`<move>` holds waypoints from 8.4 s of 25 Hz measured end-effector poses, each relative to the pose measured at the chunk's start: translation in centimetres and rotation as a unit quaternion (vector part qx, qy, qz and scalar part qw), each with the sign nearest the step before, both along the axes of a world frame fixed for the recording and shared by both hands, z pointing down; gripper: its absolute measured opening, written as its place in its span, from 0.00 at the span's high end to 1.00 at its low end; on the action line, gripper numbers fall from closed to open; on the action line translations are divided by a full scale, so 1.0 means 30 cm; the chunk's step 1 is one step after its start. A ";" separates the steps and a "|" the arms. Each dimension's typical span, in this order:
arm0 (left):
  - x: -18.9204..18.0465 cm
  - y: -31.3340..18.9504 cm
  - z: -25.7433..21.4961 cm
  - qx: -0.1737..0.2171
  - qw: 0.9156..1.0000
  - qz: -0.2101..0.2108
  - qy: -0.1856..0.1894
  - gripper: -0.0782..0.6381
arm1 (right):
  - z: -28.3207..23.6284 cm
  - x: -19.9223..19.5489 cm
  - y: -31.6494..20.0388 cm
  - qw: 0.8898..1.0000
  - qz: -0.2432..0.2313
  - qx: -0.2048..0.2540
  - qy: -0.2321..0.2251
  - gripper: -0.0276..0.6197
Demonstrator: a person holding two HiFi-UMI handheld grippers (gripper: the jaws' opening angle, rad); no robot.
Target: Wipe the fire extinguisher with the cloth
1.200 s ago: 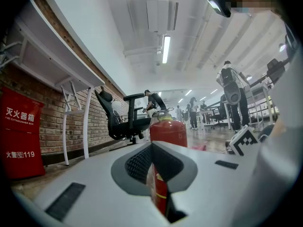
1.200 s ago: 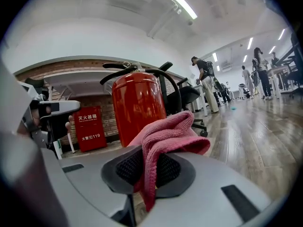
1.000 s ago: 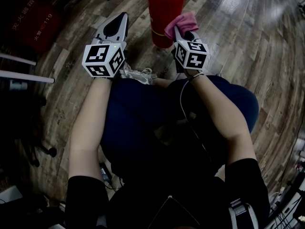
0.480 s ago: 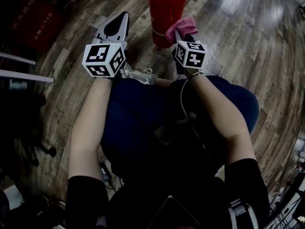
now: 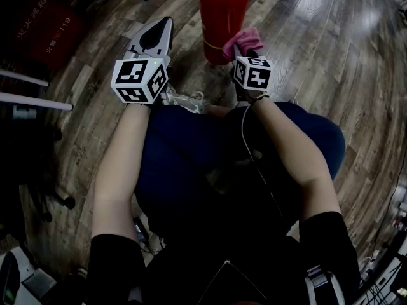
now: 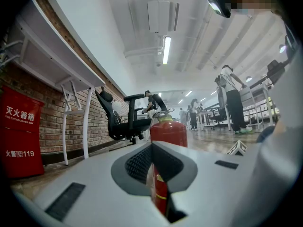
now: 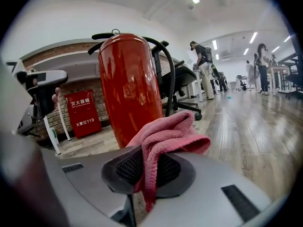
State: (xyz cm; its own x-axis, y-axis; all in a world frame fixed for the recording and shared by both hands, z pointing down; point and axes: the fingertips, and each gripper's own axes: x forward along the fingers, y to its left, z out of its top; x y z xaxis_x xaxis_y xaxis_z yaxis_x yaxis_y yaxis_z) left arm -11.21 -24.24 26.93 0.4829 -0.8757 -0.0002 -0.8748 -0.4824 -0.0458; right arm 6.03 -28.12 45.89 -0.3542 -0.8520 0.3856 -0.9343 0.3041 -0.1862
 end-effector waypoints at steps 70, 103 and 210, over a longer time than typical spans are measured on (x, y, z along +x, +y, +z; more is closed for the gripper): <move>0.013 -0.018 -0.014 -0.005 0.999 0.026 0.023 0.87 | 0.479 -0.003 -0.023 0.978 -0.034 -0.175 0.108 0.86; -0.003 0.019 -0.018 -0.001 1.000 0.004 0.014 0.87 | -0.171 0.168 0.030 0.986 0.053 0.082 0.138 0.86; -0.038 -0.015 -0.005 -0.012 0.999 0.003 0.036 0.87 | 0.036 -0.182 0.049 0.975 -0.087 0.075 0.190 0.86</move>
